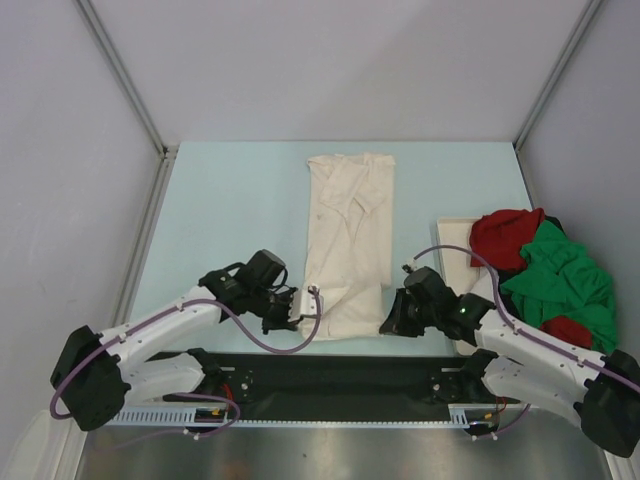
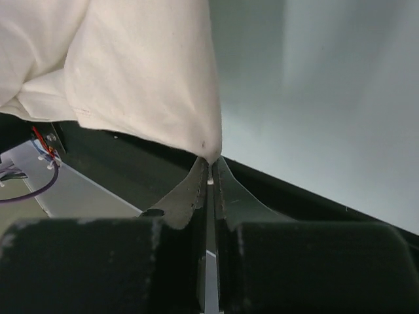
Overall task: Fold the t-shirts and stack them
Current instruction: Fold the tshirt
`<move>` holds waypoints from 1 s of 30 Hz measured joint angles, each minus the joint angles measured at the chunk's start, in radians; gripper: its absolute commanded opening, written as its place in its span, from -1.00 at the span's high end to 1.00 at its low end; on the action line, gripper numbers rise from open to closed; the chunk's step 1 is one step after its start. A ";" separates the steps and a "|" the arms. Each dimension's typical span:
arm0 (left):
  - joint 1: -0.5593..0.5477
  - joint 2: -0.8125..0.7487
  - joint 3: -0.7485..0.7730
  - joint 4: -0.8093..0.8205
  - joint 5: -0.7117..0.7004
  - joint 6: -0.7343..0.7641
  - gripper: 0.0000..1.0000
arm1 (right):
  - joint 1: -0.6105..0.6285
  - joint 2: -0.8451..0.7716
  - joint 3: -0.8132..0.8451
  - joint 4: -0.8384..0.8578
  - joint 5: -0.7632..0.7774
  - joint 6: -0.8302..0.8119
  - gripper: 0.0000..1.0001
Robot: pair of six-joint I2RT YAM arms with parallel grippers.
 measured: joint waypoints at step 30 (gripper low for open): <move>0.154 0.606 0.671 0.256 -0.008 -0.001 0.99 | -0.525 0.483 0.442 0.181 -0.123 -0.214 1.00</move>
